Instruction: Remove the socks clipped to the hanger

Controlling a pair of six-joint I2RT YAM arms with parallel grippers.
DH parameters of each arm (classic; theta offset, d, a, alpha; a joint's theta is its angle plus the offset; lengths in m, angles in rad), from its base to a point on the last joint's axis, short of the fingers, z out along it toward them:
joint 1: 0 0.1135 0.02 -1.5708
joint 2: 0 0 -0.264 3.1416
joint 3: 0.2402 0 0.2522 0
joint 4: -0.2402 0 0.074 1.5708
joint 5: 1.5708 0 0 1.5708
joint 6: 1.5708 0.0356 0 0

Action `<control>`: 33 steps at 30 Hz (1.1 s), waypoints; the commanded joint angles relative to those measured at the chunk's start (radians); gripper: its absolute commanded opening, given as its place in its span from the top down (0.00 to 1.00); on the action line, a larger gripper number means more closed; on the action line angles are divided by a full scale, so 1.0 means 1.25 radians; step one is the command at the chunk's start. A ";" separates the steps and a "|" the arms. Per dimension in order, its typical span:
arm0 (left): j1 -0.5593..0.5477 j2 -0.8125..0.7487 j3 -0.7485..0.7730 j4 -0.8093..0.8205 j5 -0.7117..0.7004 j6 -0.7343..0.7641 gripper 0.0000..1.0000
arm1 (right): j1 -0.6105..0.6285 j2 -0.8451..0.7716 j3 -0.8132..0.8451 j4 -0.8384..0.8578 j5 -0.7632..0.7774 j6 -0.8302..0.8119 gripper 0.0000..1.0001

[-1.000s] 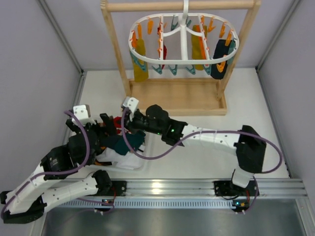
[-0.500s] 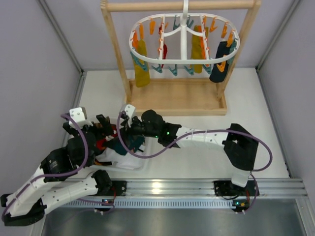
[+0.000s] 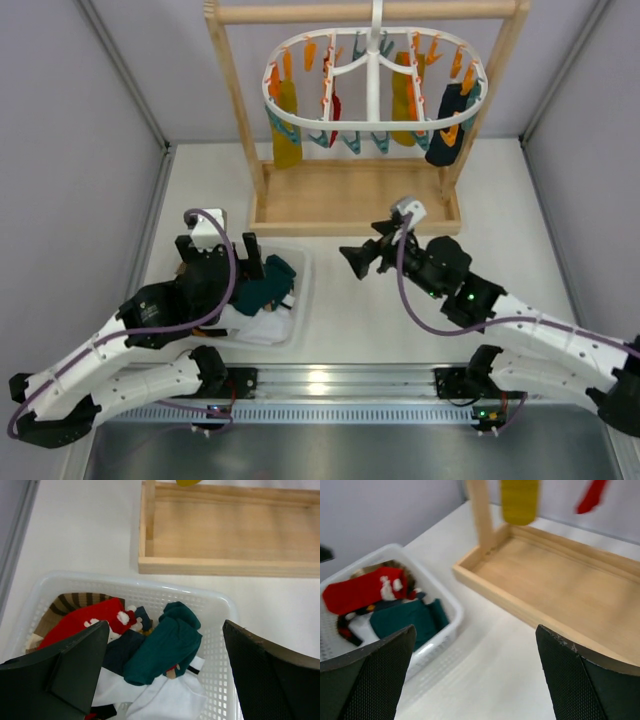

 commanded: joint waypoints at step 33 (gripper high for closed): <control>0.184 0.515 -0.122 0.943 0.299 0.276 0.01 | -0.575 -0.305 -0.182 -0.055 -0.447 0.249 0.00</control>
